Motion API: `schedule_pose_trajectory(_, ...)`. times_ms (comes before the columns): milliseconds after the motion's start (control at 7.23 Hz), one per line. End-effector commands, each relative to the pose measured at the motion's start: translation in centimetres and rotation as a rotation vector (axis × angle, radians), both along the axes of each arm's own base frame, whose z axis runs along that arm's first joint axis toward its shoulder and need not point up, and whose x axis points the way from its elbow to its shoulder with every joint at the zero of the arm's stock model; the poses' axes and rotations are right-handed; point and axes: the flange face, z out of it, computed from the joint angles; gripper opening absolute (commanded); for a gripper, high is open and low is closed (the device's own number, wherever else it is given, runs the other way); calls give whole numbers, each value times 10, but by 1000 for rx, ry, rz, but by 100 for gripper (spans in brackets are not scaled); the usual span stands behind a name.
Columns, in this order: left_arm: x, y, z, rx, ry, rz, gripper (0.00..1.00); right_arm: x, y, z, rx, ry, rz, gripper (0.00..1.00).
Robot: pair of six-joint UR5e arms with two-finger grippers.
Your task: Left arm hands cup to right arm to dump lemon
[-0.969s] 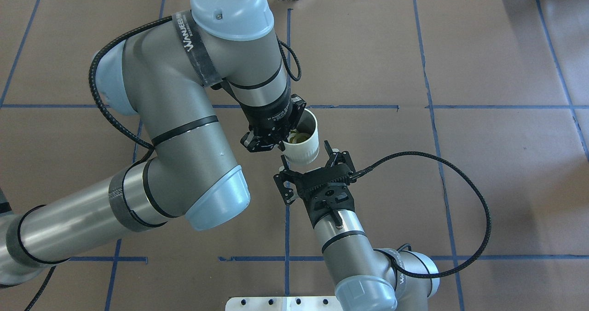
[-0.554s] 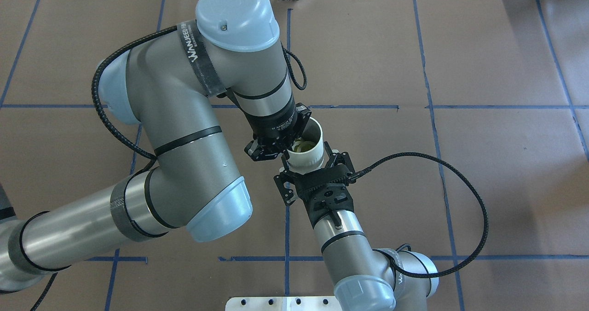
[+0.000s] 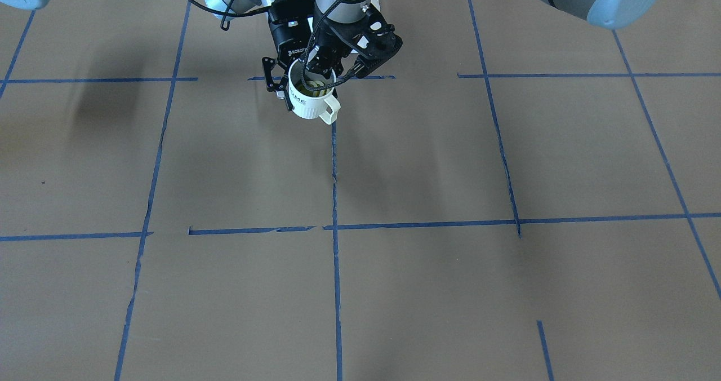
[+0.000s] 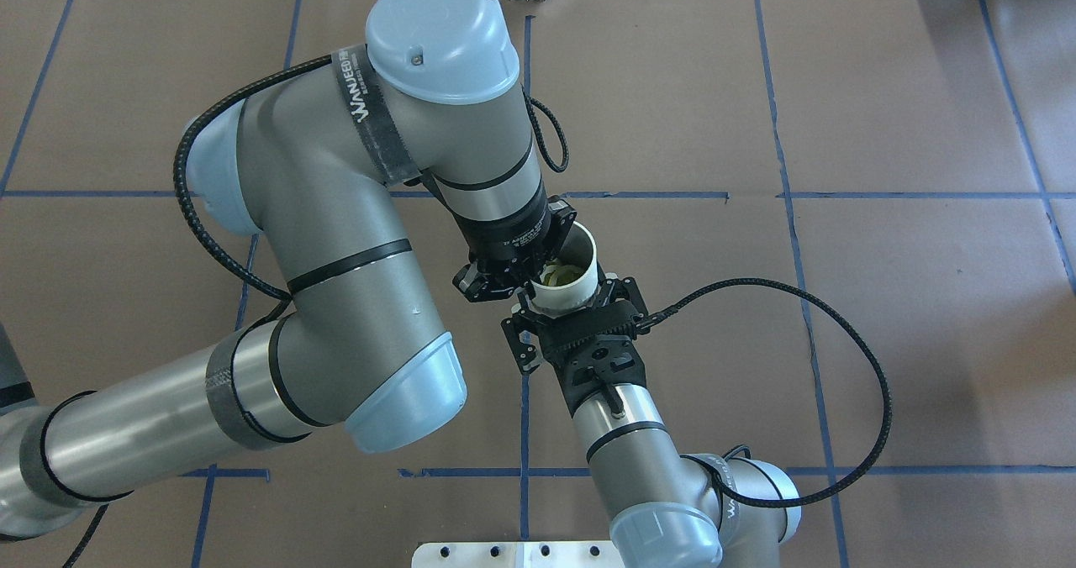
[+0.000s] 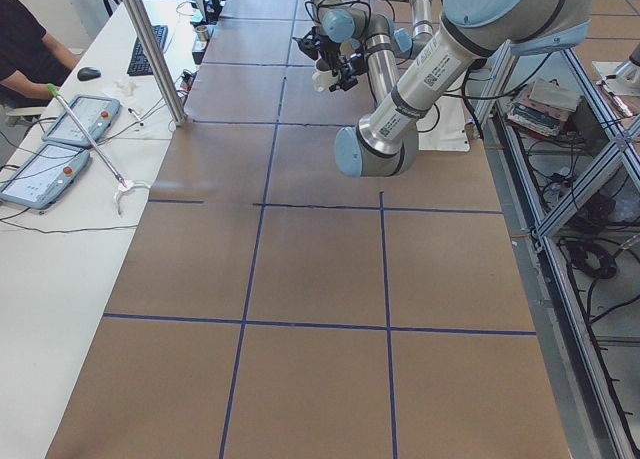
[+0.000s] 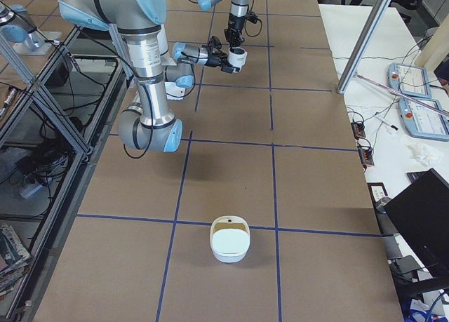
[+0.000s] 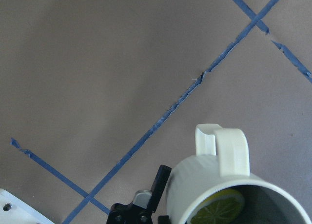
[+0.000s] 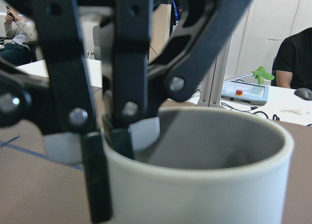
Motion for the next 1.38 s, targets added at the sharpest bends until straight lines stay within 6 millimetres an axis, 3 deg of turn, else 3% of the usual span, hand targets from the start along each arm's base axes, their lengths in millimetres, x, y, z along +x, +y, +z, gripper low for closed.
schedule_pose_trajectory(0, 0, 1, -1, 0, 2, 2, 12, -1, 0, 2, 0, 9, 0, 41)
schedule_pose_trajectory(138, -2, 2, -2, 3, 6, 2, 22, -5, 0, 7, -1, 21, 0, 25)
schedule_pose_trajectory(277, -4, 3, -4, 6, 11, 2, 40, -9, 1, 10, -1, 30, -3, 13)
schedule_pose_trajectory(415, -5, 4, -4, 7, 12, 0, 99, -9, 3, 10, -1, 28, -7, 6)
schedule_pose_trajectory(830, -25, 7, -12, 30, 45, -13, 100, -11, 12, 16, 5, 37, 5, 4)
schedule_pose_trajectory(969, -46, -11, -15, 38, 51, -56, 100, -8, 13, 20, 10, 43, 20, 5)
schedule_pose_trajectory(1107, -65, -27, -10, 45, 49, -89, 100, 4, 9, 40, 15, 65, 58, 8)
schedule_pose_trajectory(1246, -71, -28, 1, 45, 43, -96, 100, 25, 8, 53, 19, 21, 67, 7)
